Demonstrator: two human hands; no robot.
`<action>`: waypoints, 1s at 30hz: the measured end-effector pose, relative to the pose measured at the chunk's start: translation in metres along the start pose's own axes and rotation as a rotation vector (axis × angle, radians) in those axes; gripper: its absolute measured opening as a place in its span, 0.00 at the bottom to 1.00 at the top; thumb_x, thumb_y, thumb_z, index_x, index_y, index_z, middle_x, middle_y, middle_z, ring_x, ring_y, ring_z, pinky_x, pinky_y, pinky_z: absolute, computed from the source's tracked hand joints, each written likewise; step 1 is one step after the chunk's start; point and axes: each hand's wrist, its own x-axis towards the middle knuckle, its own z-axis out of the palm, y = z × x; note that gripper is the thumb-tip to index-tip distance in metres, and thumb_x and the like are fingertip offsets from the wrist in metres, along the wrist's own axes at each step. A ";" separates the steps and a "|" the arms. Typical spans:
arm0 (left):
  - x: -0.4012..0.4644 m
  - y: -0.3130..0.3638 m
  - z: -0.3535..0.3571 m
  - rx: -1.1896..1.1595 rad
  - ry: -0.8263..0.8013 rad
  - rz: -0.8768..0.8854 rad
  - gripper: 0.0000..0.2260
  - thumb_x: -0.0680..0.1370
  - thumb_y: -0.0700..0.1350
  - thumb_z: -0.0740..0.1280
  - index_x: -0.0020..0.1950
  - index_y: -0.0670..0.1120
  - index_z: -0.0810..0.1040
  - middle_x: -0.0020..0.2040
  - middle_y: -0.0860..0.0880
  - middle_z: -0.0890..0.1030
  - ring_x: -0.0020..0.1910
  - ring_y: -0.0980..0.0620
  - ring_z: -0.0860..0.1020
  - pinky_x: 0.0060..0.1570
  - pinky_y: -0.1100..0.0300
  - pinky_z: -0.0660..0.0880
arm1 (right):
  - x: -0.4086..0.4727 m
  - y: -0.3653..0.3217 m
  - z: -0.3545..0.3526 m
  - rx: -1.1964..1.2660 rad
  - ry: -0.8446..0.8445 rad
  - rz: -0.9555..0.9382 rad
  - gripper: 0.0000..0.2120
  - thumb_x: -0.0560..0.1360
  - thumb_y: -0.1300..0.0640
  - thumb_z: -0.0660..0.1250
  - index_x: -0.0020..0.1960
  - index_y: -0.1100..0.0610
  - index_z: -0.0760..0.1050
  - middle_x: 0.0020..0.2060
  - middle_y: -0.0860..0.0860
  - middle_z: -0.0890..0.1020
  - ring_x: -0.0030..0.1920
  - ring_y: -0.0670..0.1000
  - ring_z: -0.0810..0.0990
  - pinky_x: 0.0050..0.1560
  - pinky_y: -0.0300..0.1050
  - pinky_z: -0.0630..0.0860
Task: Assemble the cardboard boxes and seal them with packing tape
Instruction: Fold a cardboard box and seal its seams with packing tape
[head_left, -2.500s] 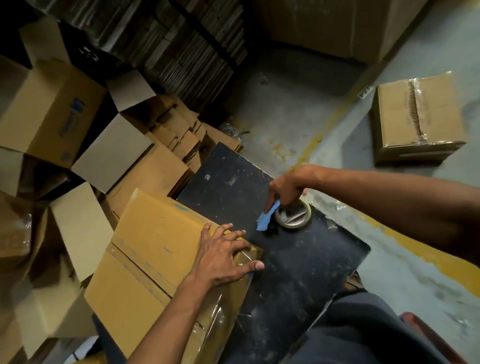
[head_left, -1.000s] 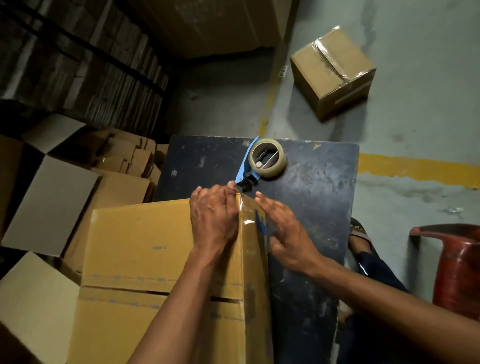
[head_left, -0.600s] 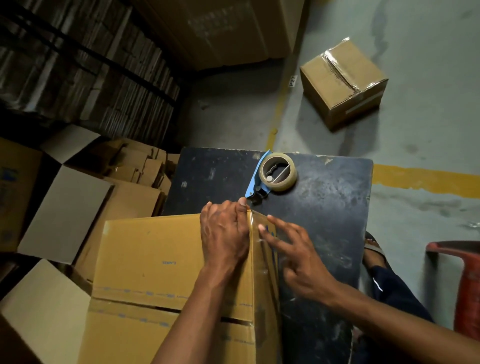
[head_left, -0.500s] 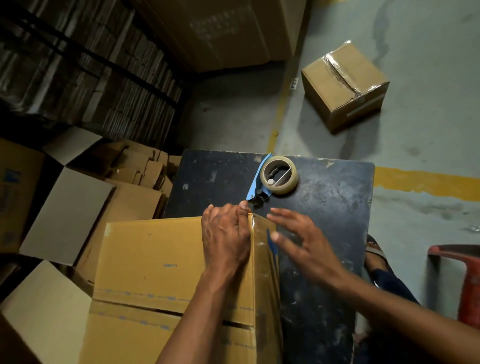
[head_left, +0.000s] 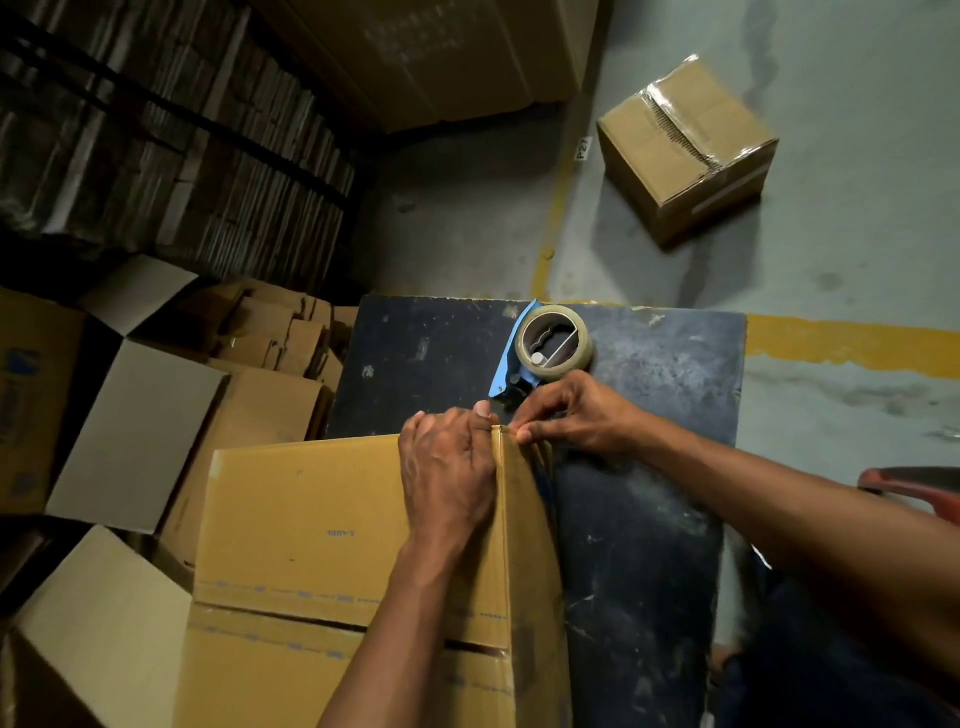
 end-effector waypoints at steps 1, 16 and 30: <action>-0.001 -0.001 0.000 0.001 0.001 0.000 0.30 0.85 0.62 0.44 0.46 0.49 0.82 0.41 0.54 0.78 0.47 0.55 0.74 0.73 0.53 0.61 | -0.005 0.006 -0.002 -0.031 0.000 0.026 0.09 0.74 0.55 0.78 0.54 0.53 0.87 0.50 0.47 0.88 0.53 0.49 0.86 0.61 0.58 0.81; -0.003 0.002 -0.002 -0.050 0.015 -0.019 0.24 0.86 0.57 0.48 0.53 0.48 0.82 0.47 0.52 0.81 0.53 0.52 0.77 0.77 0.51 0.60 | -0.033 0.015 0.011 -0.573 -0.091 -0.022 0.44 0.68 0.29 0.72 0.77 0.49 0.68 0.67 0.49 0.79 0.65 0.48 0.77 0.65 0.53 0.76; -0.046 -0.008 -0.015 -0.248 0.364 -0.105 0.19 0.87 0.49 0.54 0.65 0.44 0.81 0.60 0.46 0.83 0.60 0.49 0.77 0.61 0.44 0.75 | -0.024 -0.014 0.014 -0.685 -0.080 -0.161 0.61 0.63 0.28 0.75 0.84 0.48 0.47 0.74 0.55 0.73 0.71 0.58 0.75 0.68 0.57 0.75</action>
